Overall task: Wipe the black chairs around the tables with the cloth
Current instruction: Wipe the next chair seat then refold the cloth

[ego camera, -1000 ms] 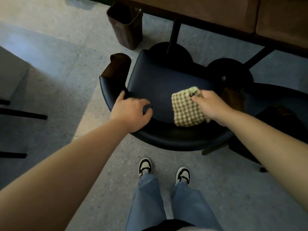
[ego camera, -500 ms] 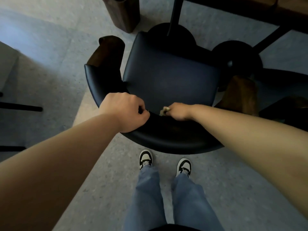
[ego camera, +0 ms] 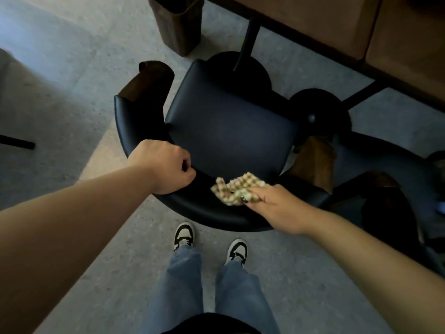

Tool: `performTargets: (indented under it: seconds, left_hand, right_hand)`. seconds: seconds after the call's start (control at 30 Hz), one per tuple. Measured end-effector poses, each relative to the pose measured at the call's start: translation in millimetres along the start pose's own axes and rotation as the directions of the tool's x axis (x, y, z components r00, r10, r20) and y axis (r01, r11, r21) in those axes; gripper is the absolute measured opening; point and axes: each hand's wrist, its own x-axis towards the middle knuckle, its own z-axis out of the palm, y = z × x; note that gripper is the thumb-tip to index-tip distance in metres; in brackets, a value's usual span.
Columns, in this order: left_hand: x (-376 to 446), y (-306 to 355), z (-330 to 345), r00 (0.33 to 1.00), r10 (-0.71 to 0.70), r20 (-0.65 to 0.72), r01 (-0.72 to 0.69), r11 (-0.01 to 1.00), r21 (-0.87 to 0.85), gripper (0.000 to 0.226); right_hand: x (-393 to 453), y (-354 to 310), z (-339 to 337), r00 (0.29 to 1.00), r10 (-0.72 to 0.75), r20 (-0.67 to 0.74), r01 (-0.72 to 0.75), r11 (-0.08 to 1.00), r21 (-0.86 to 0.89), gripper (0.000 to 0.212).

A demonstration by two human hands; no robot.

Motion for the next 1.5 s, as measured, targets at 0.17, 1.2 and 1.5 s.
performTargets:
  seconds: [0.17,1.2,1.5]
  left_hand:
    - [1,2,0,1.000,-0.015,0.008,0.016,1.000,-0.011,0.034]
    - [-1,3,-4,0.999,-0.046,-0.025,0.047,0.999,0.014,0.046]
    - [-1,2,-1,0.998,-0.048,-0.044,0.049,0.999,0.019,0.041]
  right_hand:
    - [-17,11,-30,0.995,0.096,0.010,-0.089,0.871,0.484,0.029]
    - [-12,34,-31,0.987,0.146,0.067,-0.137,0.983,-0.125,0.034]
    - [42,56,-116,0.906,0.140,-0.399,-0.161,0.987,-0.020,0.019]
